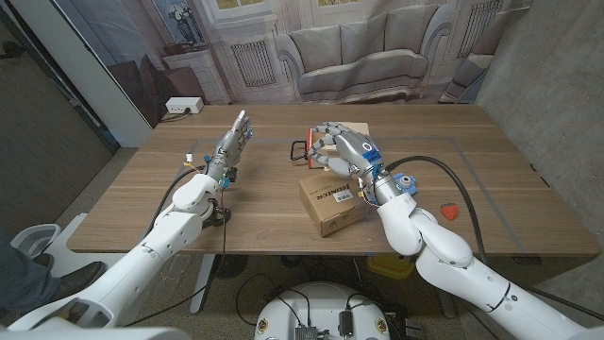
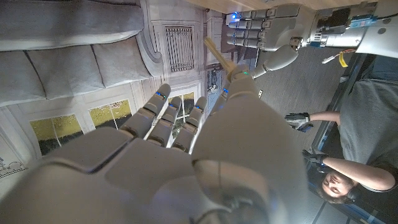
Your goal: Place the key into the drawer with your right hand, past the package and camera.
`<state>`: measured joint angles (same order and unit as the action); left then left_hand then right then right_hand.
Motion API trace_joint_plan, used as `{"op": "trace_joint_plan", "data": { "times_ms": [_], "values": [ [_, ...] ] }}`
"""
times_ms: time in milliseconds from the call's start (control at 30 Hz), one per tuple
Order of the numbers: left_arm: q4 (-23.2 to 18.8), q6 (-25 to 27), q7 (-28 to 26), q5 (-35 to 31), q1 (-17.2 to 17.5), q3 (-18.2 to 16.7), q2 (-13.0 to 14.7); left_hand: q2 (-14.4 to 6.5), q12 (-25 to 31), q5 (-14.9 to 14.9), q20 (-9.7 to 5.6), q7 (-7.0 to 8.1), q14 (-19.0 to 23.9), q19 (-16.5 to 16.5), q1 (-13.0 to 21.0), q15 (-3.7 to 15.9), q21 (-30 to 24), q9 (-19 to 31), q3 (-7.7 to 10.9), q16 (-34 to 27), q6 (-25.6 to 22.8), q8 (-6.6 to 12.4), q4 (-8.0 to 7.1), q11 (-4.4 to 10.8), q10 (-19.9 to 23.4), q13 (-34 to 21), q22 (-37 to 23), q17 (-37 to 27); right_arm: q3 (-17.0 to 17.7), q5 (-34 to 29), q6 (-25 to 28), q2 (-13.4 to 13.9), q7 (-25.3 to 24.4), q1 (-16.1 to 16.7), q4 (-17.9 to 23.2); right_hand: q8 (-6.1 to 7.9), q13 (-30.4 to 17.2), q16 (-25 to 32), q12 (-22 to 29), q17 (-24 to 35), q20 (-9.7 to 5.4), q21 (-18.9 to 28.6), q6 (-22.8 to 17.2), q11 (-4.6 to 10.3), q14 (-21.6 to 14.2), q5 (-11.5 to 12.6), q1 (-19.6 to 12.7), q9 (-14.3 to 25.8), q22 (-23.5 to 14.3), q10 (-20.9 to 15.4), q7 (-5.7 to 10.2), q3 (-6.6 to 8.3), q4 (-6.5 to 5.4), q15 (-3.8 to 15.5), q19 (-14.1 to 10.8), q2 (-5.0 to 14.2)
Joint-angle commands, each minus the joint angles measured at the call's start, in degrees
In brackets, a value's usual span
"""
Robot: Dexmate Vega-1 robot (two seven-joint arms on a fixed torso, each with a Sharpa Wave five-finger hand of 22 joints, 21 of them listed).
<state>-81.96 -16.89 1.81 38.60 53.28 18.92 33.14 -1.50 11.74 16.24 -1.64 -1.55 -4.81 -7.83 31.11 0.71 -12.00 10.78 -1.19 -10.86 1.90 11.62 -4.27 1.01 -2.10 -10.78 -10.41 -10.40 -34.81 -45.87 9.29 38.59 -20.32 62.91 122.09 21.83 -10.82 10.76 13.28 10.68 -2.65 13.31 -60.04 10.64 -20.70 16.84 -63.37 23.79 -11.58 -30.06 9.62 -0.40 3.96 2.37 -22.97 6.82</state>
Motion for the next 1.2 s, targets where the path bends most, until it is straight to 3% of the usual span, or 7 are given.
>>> {"op": "trace_joint_plan", "data": {
  "times_ms": [33,1200],
  "values": [
    [1.1,-0.7,1.0,0.7,0.0,-0.3,-0.2,-0.1,-0.1,0.0,-0.17,-0.34,-0.3,-0.3,0.5,-0.26,0.2,0.1,-0.35,0.1,0.0,-0.27,-0.23,-0.17,-0.4,-0.2,-0.2,-0.2,-1.3,1.8,0.8,-1.8,1.5,-4.4,-3.3,-0.01,-0.1,-0.1,0.0,0.0,-7.70,0.4,-0.3,0.06,0.2,0.0,-0.3,0.2,-0.1,-0.3,-0.42,-0.51,0.18,8.56,-0.1,0.51],
    [0.8,-1.0,0.4,0.3,0.0,-0.3,-0.5,-0.1,-0.1,0.0,-0.04,-0.33,-0.4,-0.5,0.9,-0.28,0.3,0.1,-0.67,0.1,0.1,-0.27,-0.09,-0.08,-0.4,-0.2,-0.2,-0.2,-3.9,8.4,-0.2,-5.1,1.8,-14.3,-12.4,-0.59,-0.1,0.0,-0.1,0.0,-7.43,0.4,-0.7,-0.12,0.2,0.0,-0.6,0.8,-0.1,-0.5,-0.27,-1.68,-0.08,8.34,-0.1,0.91]
  ]
}}
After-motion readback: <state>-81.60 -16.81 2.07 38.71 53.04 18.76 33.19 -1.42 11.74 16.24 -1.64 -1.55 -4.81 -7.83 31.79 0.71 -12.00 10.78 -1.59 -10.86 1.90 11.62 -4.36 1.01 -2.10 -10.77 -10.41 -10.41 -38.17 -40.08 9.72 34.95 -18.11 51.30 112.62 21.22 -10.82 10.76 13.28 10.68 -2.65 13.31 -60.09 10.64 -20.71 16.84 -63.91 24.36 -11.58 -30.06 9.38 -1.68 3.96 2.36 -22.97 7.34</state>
